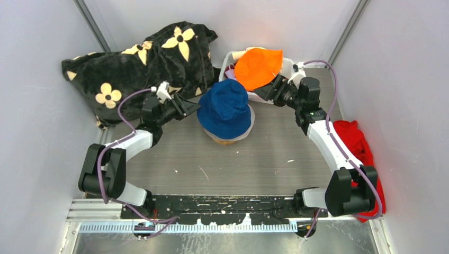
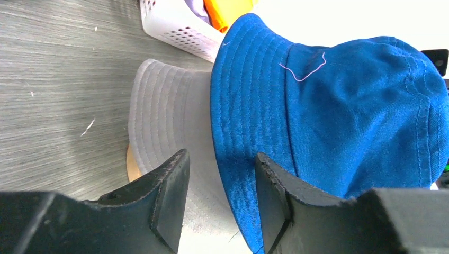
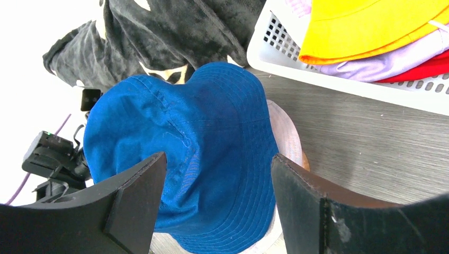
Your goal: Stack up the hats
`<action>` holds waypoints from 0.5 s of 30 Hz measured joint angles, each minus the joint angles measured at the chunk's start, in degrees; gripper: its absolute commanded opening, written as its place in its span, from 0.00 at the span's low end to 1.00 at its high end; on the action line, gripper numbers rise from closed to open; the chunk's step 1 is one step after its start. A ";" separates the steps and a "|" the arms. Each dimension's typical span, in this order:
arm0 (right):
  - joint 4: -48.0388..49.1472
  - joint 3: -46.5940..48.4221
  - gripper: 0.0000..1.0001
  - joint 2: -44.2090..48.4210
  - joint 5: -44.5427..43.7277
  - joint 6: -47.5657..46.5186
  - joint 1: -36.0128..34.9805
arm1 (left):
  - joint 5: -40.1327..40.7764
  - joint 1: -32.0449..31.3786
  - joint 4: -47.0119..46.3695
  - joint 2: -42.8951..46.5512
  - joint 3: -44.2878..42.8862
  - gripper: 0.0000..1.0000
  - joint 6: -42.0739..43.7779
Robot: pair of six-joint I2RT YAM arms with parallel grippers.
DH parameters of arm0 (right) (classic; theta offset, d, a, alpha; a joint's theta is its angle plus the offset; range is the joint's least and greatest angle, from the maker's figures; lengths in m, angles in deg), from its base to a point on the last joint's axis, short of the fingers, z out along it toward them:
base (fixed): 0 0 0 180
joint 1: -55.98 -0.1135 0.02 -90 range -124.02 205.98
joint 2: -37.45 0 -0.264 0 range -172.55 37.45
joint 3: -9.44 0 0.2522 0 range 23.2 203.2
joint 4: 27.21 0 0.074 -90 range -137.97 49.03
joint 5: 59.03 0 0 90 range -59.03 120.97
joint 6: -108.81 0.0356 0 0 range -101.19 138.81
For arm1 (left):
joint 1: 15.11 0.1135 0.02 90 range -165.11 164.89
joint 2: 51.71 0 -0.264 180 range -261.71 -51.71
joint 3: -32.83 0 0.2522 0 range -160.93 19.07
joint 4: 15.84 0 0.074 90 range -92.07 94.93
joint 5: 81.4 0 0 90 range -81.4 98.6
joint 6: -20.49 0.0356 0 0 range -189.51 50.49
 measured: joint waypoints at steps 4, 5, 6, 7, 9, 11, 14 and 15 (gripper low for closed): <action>0.72 -0.22 0.77 0.00 0.31 0.22 0.02 | -2.75 1.20 -7.96 -2.45 2.32 0.60 -4.46; 0.87 -0.35 0.77 0.00 0.35 0.24 0.02 | -3.26 1.42 -9.75 -3.19 2.60 0.61 -5.42; 0.87 -0.42 0.77 0.00 0.37 0.26 0.00 | -3.98 1.66 -12.33 -4.09 3.04 0.62 -6.80; 0.87 -0.46 0.77 0.00 0.42 0.33 0.02 | -4.61 1.84 -14.38 -4.87 3.34 0.62 -8.04; 0.96 -0.52 0.77 0.00 0.52 0.44 0.02 | -5.97 2.27 -19.76 -6.93 4.02 0.61 -10.99; 1.01 -0.52 0.77 0.00 0.57 0.52 0.02 | -7.37 2.75 -26.05 -9.64 4.42 0.56 -14.34; 1.29 -0.55 0.77 0.02 0.74 0.70 0.02 | -9.49 3.28 -35.41 -14.56 4.44 0.49 -20.09; 1.38 -0.61 0.77 0.02 0.79 0.76 0.02 | -10.25 3.34 -37.73 -16.13 4.44 0.48 -21.64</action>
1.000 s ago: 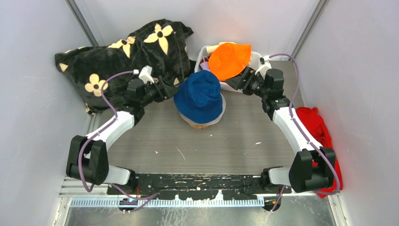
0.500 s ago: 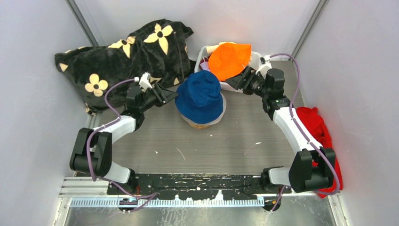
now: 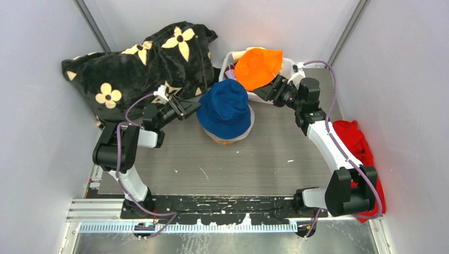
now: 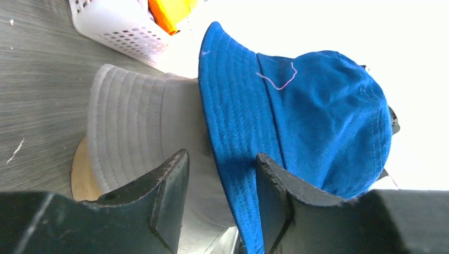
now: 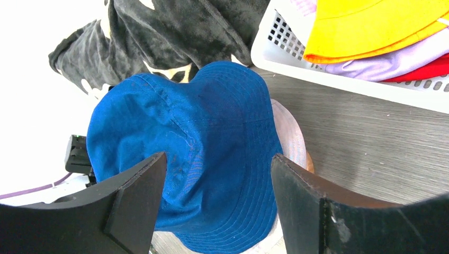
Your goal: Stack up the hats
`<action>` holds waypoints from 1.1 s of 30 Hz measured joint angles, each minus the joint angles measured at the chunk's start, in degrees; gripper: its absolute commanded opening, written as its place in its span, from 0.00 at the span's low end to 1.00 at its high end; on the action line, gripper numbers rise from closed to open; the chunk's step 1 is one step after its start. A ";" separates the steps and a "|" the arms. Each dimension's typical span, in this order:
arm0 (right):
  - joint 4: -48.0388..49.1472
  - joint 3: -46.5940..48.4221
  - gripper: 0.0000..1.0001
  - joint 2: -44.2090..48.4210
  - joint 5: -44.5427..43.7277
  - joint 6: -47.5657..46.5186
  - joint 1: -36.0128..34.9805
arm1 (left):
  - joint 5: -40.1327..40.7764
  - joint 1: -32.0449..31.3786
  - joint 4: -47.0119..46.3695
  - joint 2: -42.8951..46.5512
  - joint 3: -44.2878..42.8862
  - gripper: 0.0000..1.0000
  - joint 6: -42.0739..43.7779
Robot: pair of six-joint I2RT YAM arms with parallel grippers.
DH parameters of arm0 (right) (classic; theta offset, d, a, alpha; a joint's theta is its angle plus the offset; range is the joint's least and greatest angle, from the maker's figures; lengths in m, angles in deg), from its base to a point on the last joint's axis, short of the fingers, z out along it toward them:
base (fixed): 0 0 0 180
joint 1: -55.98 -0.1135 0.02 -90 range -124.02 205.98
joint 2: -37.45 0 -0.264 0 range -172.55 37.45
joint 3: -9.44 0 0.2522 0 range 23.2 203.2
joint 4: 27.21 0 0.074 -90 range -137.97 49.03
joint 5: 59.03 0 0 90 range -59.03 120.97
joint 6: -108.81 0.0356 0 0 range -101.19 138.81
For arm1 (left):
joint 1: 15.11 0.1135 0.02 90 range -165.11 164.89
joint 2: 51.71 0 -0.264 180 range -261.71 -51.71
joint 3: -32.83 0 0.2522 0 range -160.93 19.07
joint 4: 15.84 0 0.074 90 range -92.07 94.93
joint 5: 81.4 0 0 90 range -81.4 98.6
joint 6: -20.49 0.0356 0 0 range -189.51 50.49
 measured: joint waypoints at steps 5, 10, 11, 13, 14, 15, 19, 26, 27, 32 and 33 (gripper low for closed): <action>0.26 -0.11 0.77 0.00 0.11 0.11 0.00 | -2.49 0.15 -4.85 -2.25 0.00 0.40 -3.39; 0.35 -0.13 0.77 0.00 0.17 0.17 0.00 | -3.65 0.20 -7.48 -2.25 0.00 0.12 -4.50; 0.37 -0.13 0.77 0.00 0.17 0.17 0.00 | -3.78 0.20 -7.69 -2.25 0.00 0.06 -4.66; 0.37 -0.13 0.77 0.00 0.17 0.20 0.00 | -3.91 0.31 -8.02 -2.25 0.00 0.00 -4.61; 0.37 -0.13 0.76 0.00 0.17 0.20 0.00 | -3.96 0.37 -8.15 -2.29 0.00 0.00 -4.63; 0.35 -0.13 0.76 0.00 0.17 0.20 0.00 | -3.98 0.42 -8.37 -2.38 0.00 0.00 -4.61; 0.33 -0.13 0.76 0.00 0.15 0.20 0.00 | -4.02 1.55 -9.29 -5.70 0.02 0.00 -4.61; 0.28 -0.48 0.75 -1.84 0.04 -0.15 0.00 | -4.02 1.97 -9.57 -9.86 0.02 0.00 -4.20; 0.24 -0.76 0.75 -2.45 -0.11 -0.33 0.00 | -4.00 1.97 -9.46 -10.32 0.02 0.00 -4.15; -1.07 -2.21 0.74 -4.92 -1.01 -1.36 -0.17 | -4.00 1.97 -9.42 -10.60 -0.76 0.00 -4.17; -1.07 -2.40 0.74 -5.42 -1.16 -1.55 -0.28 | -4.00 1.97 -9.42 -10.60 -1.05 0.00 -4.20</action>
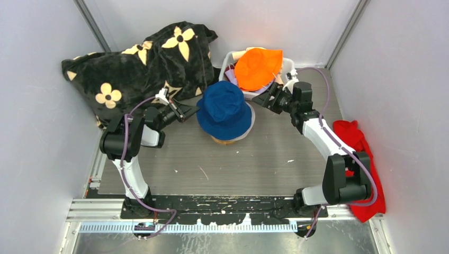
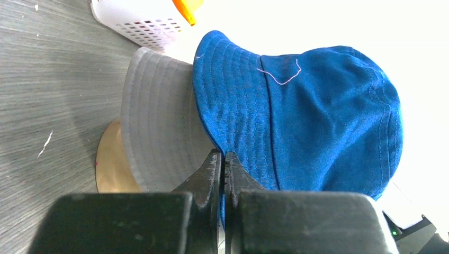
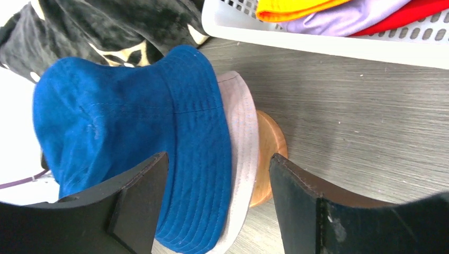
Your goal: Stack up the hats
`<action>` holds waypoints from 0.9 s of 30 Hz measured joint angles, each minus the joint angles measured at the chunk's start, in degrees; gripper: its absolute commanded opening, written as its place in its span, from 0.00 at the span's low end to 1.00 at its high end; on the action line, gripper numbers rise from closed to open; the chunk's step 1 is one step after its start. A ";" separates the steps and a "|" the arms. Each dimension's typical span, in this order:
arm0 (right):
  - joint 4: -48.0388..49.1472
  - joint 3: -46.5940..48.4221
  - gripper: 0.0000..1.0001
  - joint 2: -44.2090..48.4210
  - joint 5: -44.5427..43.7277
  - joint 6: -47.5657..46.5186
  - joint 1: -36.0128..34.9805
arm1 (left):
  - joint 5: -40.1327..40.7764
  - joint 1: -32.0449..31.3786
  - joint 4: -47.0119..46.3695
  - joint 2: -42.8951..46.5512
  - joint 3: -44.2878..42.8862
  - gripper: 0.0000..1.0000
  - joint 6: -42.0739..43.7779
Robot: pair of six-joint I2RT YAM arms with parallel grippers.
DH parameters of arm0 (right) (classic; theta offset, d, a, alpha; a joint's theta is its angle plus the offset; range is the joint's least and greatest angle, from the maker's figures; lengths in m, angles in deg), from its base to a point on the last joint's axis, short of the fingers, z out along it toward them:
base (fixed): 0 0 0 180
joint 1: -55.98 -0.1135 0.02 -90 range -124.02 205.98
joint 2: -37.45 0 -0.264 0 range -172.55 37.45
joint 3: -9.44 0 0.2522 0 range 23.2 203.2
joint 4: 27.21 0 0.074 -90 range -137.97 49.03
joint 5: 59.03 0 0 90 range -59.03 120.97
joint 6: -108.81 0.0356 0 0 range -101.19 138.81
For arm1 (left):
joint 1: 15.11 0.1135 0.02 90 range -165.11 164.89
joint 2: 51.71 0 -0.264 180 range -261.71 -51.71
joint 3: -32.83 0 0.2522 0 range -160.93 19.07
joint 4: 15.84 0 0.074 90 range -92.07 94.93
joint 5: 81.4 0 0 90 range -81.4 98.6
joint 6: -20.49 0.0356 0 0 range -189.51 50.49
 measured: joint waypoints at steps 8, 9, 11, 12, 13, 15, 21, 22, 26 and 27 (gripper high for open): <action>-0.04 -0.31 0.74 -3.41 -1.11 -1.49 -2.56 | 0.02 -0.07 0.00 0.00 -1.46 0.00 -0.24; -0.04 -0.31 0.74 -3.78 -1.25 -1.53 -2.93 | 0.02 -0.22 0.00 0.00 -1.70 0.00 -0.26; 0.00 -0.31 0.74 -5.03 -1.55 -1.70 -3.80 | 0.04 -0.44 -0.13 -0.11 -2.10 0.00 -0.28; 0.02 -0.35 0.74 -5.66 -1.77 -1.79 -4.15 | 0.04 -0.61 -0.17 -0.31 -2.27 0.00 -0.31; 0.04 -0.46 0.74 -6.16 -1.99 -1.86 -4.44 | 0.04 -0.72 -0.20 -0.57 -2.40 0.00 -0.31; 0.07 -0.83 0.74 -7.23 -2.43 -1.90 -5.05 | 0.02 -1.03 -0.28 -1.22 -2.49 0.00 -0.31; 0.13 -1.66 0.74 -8.46 -3.17 -1.92 -5.81 | 0.02 -1.36 -0.28 -3.28 -2.25 0.00 -0.11; 0.13 -1.73 0.74 -8.48 -3.30 -1.95 -5.86 | 0.02 -1.36 -0.31 -3.43 -2.08 0.00 -0.09; 0.17 -1.79 0.74 -8.48 -3.48 -1.95 -6.01 | 0.02 -1.38 -0.28 -3.52 -1.46 0.04 0.02; 0.17 -1.79 0.74 -8.46 -3.61 -1.97 -6.01 | 0.04 -1.38 -0.26 -3.52 -1.46 0.05 0.02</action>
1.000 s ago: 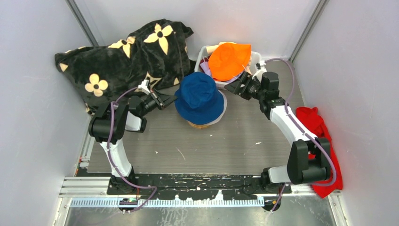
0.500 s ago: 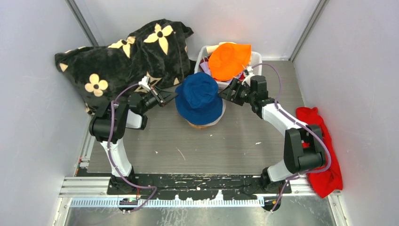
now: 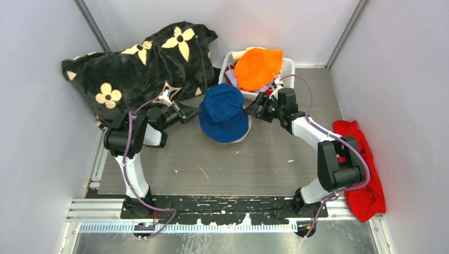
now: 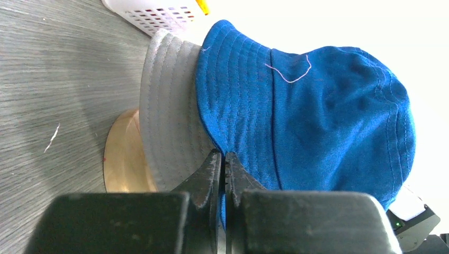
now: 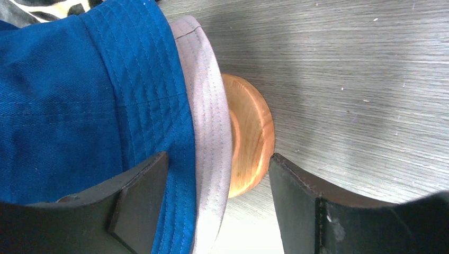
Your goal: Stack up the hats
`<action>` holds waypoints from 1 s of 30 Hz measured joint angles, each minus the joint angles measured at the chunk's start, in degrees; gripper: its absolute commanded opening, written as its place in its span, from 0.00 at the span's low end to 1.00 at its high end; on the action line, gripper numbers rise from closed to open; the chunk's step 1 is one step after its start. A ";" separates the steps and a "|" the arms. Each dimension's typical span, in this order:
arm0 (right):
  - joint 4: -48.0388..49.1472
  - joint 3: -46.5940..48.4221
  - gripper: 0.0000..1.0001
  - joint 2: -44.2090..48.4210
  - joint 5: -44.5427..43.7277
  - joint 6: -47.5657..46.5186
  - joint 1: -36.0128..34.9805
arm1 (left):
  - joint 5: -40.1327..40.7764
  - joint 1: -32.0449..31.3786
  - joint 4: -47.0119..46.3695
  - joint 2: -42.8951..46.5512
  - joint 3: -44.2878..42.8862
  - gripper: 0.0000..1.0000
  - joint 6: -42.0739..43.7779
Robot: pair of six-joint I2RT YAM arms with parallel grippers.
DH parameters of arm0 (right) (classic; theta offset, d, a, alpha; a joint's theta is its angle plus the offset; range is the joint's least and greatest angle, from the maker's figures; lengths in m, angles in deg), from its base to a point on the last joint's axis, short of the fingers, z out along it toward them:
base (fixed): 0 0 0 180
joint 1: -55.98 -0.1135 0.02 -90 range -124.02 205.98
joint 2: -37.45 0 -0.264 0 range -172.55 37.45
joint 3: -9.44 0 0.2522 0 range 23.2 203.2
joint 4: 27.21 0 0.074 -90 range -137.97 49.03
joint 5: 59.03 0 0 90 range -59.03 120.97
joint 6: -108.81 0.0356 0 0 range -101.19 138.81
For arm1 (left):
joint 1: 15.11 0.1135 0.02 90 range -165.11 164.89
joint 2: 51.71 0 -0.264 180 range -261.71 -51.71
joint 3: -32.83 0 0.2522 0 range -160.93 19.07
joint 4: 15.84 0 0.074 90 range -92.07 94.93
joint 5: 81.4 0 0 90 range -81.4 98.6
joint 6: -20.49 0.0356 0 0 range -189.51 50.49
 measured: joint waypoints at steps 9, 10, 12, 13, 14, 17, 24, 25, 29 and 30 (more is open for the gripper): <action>-7.63 6.64 0.76 1.66 -6.82 -2.58 -0.09 | 2.84 0.22 18.08 11.21 -0.17 0.26 8.35; -8.39 8.55 0.76 1.75 -7.58 -3.10 -0.09 | 3.74 0.26 22.14 13.57 -0.42 0.30 10.62; -10.08 13.31 0.76 1.77 -9.29 -3.98 -0.09 | 6.62 0.28 33.44 19.21 -2.25 0.38 16.15; -10.82 15.91 0.76 1.68 -10.19 -4.46 -0.09 | 7.98 0.31 37.86 21.27 -3.32 0.42 18.53; -11.23 18.60 0.76 1.44 -10.99 -4.90 -0.09 | 9.94 0.31 43.47 23.63 -4.90 0.46 21.16; -12.00 28.06 0.76 -1.51 -13.42 -6.14 -0.09 | 15.28 0.35 56.85 28.74 -9.09 0.55 27.10; -13.73 49.07 0.75 -17.18 -18.82 -9.66 -0.09 | 23.71 0.35 74.23 31.95 -12.96 0.57 34.58; -13.84 51.56 0.75 -19.89 -19.58 -10.21 -0.09 | 24.68 0.35 75.91 32.26 -12.94 0.58 35.04; -14.93 59.89 0.75 -29.40 -22.23 -12.59 -0.04 | 27.85 0.35 80.54 35.52 -13.29 0.59 36.85; -15.39 62.66 0.75 -32.33 -22.97 -13.35 -0.04 | 28.35 0.35 81.57 36.44 -13.90 0.59 37.44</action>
